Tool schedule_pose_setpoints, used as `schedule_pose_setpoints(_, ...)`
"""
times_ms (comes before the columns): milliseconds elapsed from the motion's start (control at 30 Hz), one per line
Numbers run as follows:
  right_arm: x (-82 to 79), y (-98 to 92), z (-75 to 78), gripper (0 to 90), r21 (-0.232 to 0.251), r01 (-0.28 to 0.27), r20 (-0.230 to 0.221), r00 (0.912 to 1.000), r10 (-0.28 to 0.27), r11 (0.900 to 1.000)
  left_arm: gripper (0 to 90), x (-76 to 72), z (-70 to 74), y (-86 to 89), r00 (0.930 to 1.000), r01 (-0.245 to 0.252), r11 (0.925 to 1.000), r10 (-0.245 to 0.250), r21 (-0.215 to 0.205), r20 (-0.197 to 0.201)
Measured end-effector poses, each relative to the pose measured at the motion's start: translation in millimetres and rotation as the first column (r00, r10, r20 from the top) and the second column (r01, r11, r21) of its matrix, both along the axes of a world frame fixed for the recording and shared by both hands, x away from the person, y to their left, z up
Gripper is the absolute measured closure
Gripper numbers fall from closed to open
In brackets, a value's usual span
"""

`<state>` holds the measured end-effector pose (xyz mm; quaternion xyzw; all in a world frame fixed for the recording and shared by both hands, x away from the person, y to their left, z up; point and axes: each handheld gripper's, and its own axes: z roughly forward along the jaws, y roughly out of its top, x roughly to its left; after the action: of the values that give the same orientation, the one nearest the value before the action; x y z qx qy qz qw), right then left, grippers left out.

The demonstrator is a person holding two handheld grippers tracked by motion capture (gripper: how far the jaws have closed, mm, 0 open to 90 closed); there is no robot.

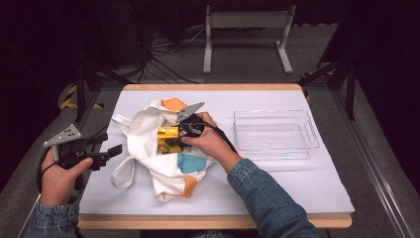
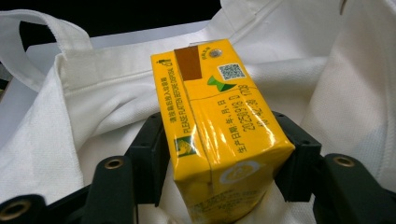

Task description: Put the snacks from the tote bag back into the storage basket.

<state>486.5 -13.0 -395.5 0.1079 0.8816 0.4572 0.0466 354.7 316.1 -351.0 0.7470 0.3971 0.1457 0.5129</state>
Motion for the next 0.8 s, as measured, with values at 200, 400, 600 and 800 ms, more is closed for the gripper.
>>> schedule_pose_setpoints(200, -1.6, -1.3, 2.2, 50.8, -0.004, -0.021, 0.021, 0.9996, 0.021, 1.000, 20.7, 0.2, 0.0, -0.3, 1.0000, 0.002, 1.0000, -0.002, 0.002, 0.001)
schedule_pose_setpoints(400, -2.6, -1.6, 2.7, 51.2, -0.001, -0.025, 0.035, 0.9991, 0.025, 1.000, 20.7, 0.1, 0.1, 0.0, 1.0000, 0.001, 1.0000, -0.001, -0.001, -0.001)
schedule_pose_setpoints(600, -3.0, -5.3, 9.0, 51.3, 0.030, -0.025, 0.041, 0.9989, 0.024, 0.999, 20.7, 0.6, 0.2, 0.9, 1.0000, -0.003, 1.0000, 0.003, -0.003, -0.002)
schedule_pose_setpoints(800, -6.1, -11.6, 27.4, 51.3, 0.062, -0.034, 0.065, 0.9975, 0.030, 0.997, 20.7, 1.8, 0.3, 0.1, 1.0000, 0.002, 1.0000, -0.002, -0.003, 0.000)
